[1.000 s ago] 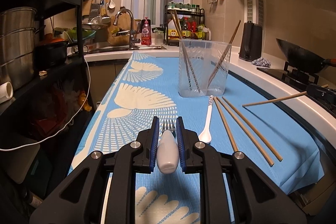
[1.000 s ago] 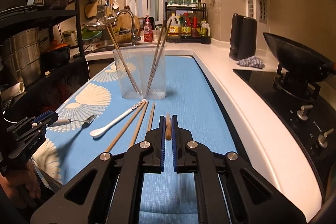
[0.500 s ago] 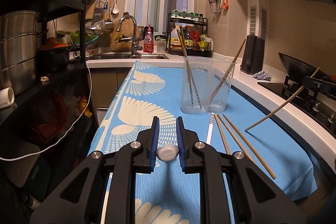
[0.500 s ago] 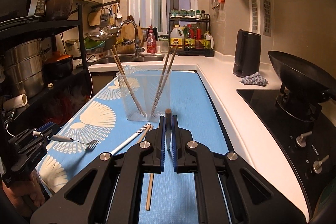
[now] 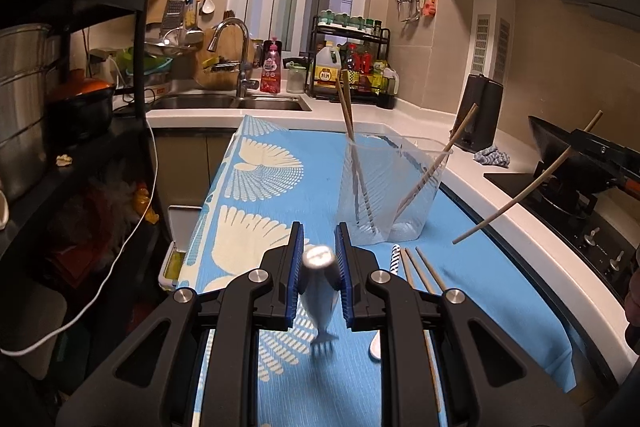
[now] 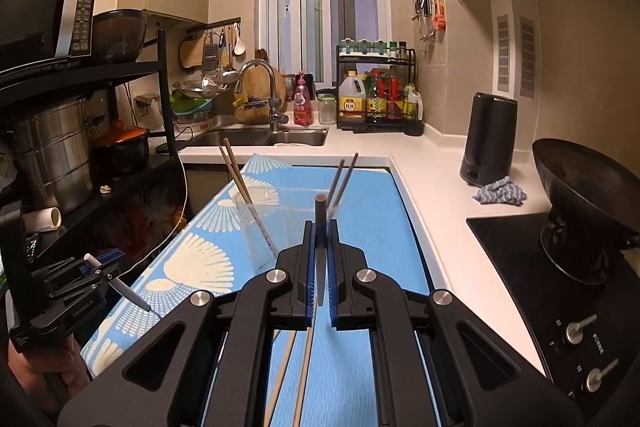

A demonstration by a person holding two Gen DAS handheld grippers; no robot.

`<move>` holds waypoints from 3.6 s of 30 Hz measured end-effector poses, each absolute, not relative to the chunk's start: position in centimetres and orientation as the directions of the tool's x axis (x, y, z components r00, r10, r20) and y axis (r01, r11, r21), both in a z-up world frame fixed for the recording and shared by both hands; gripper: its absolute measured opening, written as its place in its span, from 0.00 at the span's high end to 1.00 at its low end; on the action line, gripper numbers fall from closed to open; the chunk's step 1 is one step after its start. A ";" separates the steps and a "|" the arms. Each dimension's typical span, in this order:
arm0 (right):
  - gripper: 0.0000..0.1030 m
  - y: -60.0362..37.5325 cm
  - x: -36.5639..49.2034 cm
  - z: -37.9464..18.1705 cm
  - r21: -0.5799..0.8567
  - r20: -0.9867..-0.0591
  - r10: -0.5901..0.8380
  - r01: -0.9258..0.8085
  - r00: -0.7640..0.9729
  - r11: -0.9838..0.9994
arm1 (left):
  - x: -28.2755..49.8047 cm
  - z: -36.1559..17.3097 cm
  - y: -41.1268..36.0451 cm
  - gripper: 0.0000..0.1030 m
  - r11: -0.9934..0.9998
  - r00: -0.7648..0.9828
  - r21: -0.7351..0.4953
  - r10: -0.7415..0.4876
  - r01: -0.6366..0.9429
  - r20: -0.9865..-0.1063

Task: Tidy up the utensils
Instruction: 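Lift the fork and chopstick upright and carry both over the clear container, then open both tools to drop the fork and chopstick into the container, then raise both open tools away from the container toward the cloth, then close the left tool on the white spoon while the right tool grasps a chopstick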

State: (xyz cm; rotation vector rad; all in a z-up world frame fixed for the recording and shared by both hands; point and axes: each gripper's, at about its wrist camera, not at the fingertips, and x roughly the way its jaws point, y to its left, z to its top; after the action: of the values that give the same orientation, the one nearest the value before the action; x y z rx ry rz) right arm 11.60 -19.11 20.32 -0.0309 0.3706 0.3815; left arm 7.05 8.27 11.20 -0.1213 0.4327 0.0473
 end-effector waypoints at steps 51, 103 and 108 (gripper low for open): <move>0.92 -13.0 24.3 20.0 0.003 -0.526 0.359 -0.420 0.771 0.907 | 26.4 14.6 4.5 0.75 0.992 0.878 -0.066 -0.125 0.107 -0.463; 0.79 -18.3 8.7 0.3 0.158 -0.614 0.333 -0.302 0.716 0.940 | 9.8 0.7 4.9 0.57 0.966 0.765 -0.256 -0.130 -0.046 -0.630; 0.81 -18.2 8.3 0.0 0.122 -0.612 0.316 -0.308 0.725 0.944 | 10.9 -0.8 5.6 0.61 0.947 0.737 -0.308 -0.145 -0.090 -0.660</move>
State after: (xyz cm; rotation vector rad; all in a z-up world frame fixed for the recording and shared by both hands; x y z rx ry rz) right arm 8.29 -18.22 -0.01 0.0122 0.6774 0.3437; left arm 10.90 5.60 -0.77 -0.3333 0.7452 -0.0311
